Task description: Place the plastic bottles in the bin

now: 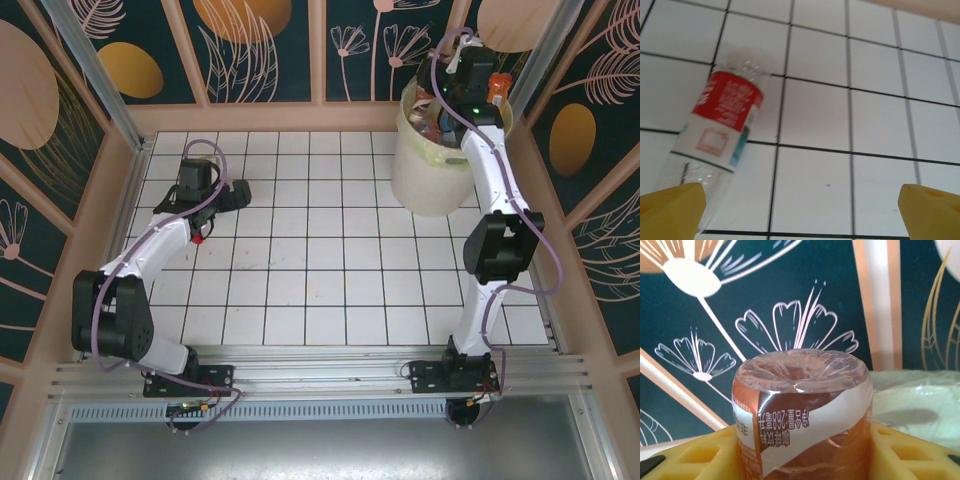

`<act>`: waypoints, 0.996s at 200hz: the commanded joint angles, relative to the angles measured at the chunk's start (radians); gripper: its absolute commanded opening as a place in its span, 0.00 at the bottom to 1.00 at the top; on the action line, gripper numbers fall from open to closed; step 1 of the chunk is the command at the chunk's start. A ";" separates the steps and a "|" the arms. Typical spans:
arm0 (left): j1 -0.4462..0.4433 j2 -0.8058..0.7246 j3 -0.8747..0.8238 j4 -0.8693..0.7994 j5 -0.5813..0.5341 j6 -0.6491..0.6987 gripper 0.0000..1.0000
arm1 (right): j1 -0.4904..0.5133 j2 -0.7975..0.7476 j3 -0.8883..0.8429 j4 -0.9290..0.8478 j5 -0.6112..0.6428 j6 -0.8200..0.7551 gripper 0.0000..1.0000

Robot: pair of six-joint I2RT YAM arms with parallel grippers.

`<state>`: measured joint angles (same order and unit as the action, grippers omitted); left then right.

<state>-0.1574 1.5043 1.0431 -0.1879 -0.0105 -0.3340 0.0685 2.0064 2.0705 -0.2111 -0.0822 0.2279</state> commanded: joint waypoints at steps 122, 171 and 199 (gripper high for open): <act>0.042 0.143 0.054 -0.041 -0.211 0.031 0.98 | -0.031 -0.139 -0.213 0.120 -0.147 0.057 0.72; 0.044 0.254 0.106 -0.043 -0.249 0.031 0.96 | -0.029 -0.167 -0.090 0.028 -0.203 -0.019 0.95; 0.044 0.315 0.153 -0.068 -0.280 0.041 0.95 | -0.030 -0.257 -0.150 0.023 -0.238 -0.046 0.96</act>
<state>-0.1196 1.7729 1.1446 -0.2180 -0.2401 -0.3145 0.0444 1.8538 1.9434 -0.1673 -0.2646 0.2283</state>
